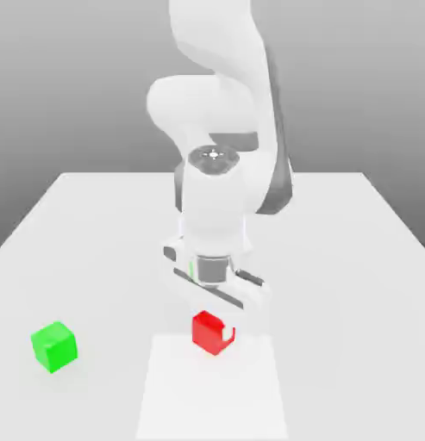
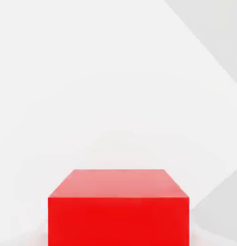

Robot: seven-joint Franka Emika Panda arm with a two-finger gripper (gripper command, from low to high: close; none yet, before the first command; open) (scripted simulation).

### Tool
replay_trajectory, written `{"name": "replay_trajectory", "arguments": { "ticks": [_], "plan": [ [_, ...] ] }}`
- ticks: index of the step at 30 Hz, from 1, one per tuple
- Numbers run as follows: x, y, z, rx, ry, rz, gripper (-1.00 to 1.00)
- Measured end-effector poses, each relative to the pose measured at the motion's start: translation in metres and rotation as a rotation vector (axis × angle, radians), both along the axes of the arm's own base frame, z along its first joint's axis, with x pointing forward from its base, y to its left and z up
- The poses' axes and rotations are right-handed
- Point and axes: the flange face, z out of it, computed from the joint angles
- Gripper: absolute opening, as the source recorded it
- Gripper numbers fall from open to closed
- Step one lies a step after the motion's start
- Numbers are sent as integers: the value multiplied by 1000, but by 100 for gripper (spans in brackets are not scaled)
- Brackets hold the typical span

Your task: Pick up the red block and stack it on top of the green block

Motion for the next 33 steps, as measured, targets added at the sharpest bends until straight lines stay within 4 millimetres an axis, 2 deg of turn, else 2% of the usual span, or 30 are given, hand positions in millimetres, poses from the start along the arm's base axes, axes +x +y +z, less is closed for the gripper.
{"name": "replay_trajectory", "arguments": {
  "ticks": [3, 8, 17, 22, 27, 29, 33],
  "plan": [
    [-2, 0, 23, -1, 1, 0, -100],
    [12, -37, 34, 5, 2, 61, -100],
    [26, -135, 47, 8, 1, 180, -100],
    [22, -192, 55, 7, 1, 251, -100],
    [10, -249, 64, 2, 2, 327, -100],
    [2, -267, 56, 1, 1, 321, -100],
    [12, -258, 20, 1, 0, 364, -100]
  ]
}}
